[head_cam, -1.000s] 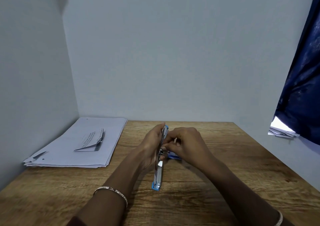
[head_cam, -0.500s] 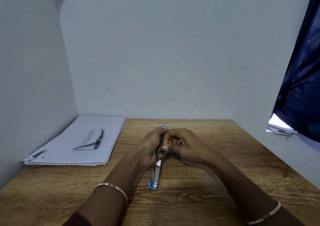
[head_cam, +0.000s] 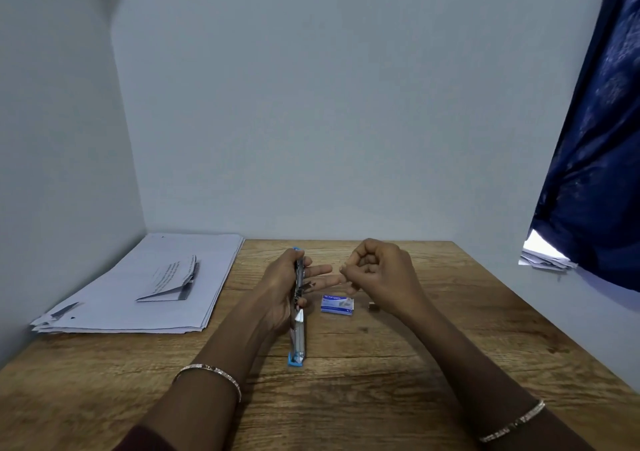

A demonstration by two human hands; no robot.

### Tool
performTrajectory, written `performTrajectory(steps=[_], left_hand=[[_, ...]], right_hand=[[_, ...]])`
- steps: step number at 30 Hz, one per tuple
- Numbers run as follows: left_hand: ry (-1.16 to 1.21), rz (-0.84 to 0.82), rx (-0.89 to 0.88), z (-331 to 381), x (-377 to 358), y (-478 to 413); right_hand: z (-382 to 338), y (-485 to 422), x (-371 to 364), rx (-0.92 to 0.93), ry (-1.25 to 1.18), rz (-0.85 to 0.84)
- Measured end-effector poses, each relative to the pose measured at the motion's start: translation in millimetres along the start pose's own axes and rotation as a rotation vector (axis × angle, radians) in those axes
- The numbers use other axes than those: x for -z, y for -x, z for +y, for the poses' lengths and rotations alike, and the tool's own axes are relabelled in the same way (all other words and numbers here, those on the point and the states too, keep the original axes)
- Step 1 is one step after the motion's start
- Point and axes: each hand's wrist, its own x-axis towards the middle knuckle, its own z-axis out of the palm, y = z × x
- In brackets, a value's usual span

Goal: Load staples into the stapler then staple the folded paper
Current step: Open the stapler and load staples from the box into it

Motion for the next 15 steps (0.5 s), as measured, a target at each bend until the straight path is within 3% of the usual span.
performTrajectory(steps=[4, 15], left_hand=[[0.001, 0.015, -0.013, 2, 5, -3], [0.029, 0.03, -0.01, 4, 10, -5]], right_hand=[[12, 6, 8, 0.014, 0.408, -0.108], [22, 5, 8, -0.033, 0.791, -0.275]])
